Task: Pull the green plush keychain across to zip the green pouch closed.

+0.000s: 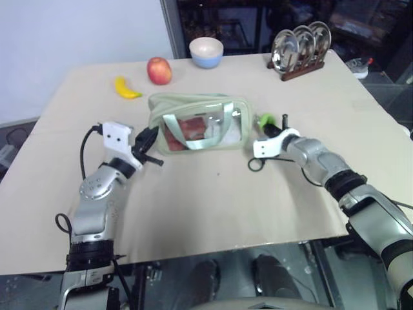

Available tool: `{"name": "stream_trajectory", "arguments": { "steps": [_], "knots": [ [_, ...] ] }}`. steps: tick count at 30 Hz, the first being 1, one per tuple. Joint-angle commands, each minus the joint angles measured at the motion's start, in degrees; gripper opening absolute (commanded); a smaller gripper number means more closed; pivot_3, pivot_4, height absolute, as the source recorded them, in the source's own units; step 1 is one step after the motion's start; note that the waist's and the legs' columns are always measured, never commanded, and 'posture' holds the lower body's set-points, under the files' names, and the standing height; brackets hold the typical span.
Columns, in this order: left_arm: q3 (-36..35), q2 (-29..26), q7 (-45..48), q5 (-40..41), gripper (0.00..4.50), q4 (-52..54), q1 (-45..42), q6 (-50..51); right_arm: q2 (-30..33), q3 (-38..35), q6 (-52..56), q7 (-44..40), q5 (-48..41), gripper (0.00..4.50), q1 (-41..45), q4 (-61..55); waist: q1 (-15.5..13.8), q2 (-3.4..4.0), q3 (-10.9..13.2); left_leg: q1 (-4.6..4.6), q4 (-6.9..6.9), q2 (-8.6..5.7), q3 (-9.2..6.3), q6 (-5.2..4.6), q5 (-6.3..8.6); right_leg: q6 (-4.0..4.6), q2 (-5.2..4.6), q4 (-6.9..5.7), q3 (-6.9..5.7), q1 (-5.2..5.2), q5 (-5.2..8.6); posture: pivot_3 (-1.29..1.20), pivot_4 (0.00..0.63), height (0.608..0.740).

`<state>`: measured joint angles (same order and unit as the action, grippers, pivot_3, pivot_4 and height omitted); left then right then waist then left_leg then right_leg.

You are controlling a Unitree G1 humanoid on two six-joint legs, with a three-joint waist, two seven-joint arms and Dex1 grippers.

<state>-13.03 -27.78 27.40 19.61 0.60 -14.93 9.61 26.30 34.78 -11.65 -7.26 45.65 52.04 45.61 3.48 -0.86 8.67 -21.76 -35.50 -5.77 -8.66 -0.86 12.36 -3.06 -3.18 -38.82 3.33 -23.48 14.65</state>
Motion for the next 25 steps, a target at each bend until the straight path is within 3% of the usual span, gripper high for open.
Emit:
{"name": "stream_trajectory", "arguments": {
  "steps": [1,3,6,13,14,21,25],
  "knots": [
    [-1.92,-0.49,1.61,2.45,0.00,2.23,1.07,0.98,-1.15,-6.89,1.56,-4.85,-9.14,0.02,-3.61,-2.51,-0.07,0.00,0.00,-0.01,0.00,0.00,0.01,0.00,0.00,0.01,0.00,0.01,0.01,0.00,0.00,0.00,0.150,0.740],
    [-2.31,-0.67,2.70,3.89,0.00,3.63,1.99,1.69,-2.10,-11.94,4.03,-8.66,-15.61,0.02,-5.84,-7.07,-0.05,-0.03,0.01,-0.03,0.00,0.01,0.03,-0.01,0.02,0.01,0.00,0.06,0.04,0.01,-0.01,0.00,0.150,0.740],
    [-3.33,-1.55,4.83,6.56,0.95,6.23,4.03,3.39,-1.97,-19.24,11.14,-19.97,-27.96,0.96,-11.27,-22.12,-0.23,-0.03,0.03,-0.10,-0.02,0.02,0.00,-0.08,0.09,0.01,-0.01,0.11,0.03,-0.01,-0.01,0.00,0.150,0.740],
    [-6.48,-4.53,9.91,11.88,4.18,14.83,12.69,6.41,3.86,-30.03,27.94,-33.27,-43.67,4.27,-22.27,-49.14,-1.32,0.00,0.08,-0.42,-0.01,0.03,-0.16,-0.11,0.27,0.02,-0.04,0.37,-0.09,-0.23,-0.01,0.00,0.150,0.740],
    [-7.46,-5.23,11.56,13.13,4.44,16.47,15.29,6.64,5.22,-32.25,31.00,-35.12,-46.87,4.47,-24.57,-52.99,-1.40,0.00,0.08,-0.45,0.00,0.03,-0.19,-0.12,0.28,0.02,-0.04,0.43,-0.13,-0.23,-0.01,0.00,0.150,0.740],
    [-13.02,-8.44,18.54,16.54,4.44,23.07,30.60,7.27,16.02,-43.26,40.82,-42.99,-58.09,4.47,-40.52,-68.89,-2.06,0.07,0.12,-0.71,0.11,0.10,-0.24,-0.32,0.51,0.03,-0.08,0.98,-0.23,-0.23,-0.01,0.00,0.150,0.740],
    [-14.99,-8.99,19.72,17.84,4.44,23.77,33.55,7.67,18.18,-46.78,41.16,-43.50,-60.63,4.47,-45.65,-71.77,-2.64,0.07,0.13,-0.72,0.08,0.13,-0.19,-0.33,0.53,0.02,-0.09,1.00,-0.23,-0.22,0.01,0.00,0.150,0.740]
  ]
}}
